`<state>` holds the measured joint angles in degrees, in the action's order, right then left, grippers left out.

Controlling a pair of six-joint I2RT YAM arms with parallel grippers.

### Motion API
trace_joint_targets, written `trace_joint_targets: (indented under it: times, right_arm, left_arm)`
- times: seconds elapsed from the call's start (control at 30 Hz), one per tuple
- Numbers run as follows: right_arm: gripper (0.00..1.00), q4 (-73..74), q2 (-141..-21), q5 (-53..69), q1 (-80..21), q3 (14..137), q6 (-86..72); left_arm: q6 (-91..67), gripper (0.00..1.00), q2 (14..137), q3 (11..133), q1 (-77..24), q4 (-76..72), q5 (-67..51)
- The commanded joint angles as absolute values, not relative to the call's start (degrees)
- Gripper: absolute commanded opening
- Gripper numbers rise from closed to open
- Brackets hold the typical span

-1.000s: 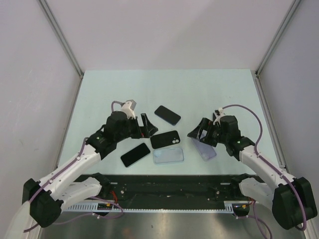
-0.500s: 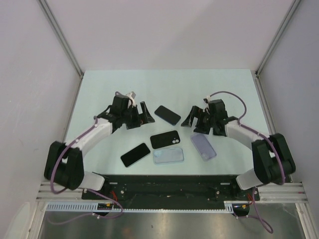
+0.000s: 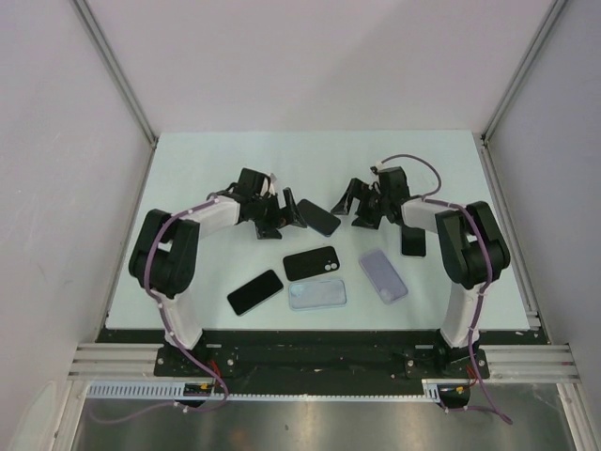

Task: Put the phone into the phone case

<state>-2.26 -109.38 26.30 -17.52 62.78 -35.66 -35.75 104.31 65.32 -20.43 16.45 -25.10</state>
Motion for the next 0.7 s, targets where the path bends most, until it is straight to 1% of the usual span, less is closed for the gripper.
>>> trace_joint_targets:
  times: [0.0,0.2,0.37,0.43,0.53,0.67]
  right_arm:
    - [1.0,-3.69,-114.17,25.23,-17.49,65.47,-35.77]
    - [1.0,-3.43,-117.33,25.49,-18.1,69.95,-34.98]
    - [0.88,-2.81,-119.53,27.24,-19.77,71.81,-34.28]
    - [0.79,-2.64,-120.5,28.65,-20.48,71.89,-34.28]
    - [0.7,-1.67,-121.11,30.41,-21.35,71.72,-34.02]
    - [0.67,-0.26,-120.59,30.67,-23.29,71.37,-33.49]
  left_arm:
    - [-37.88,1.0,107.66,68.64,-20.04,13.19,-26.02]
    - [-41.83,1.0,113.54,70.4,-20.04,8.98,-26.19]
    - [-43.86,0.99,116.1,71.45,-20.04,6.59,-26.54]
    - [-44.03,0.98,116.72,71.81,-20.04,6.15,-25.93]
    - [-44.12,0.98,117.51,72.42,-20.04,5.8,-25.31]
    - [-42.81,0.97,118.48,74.09,-20.65,5.36,-25.4]
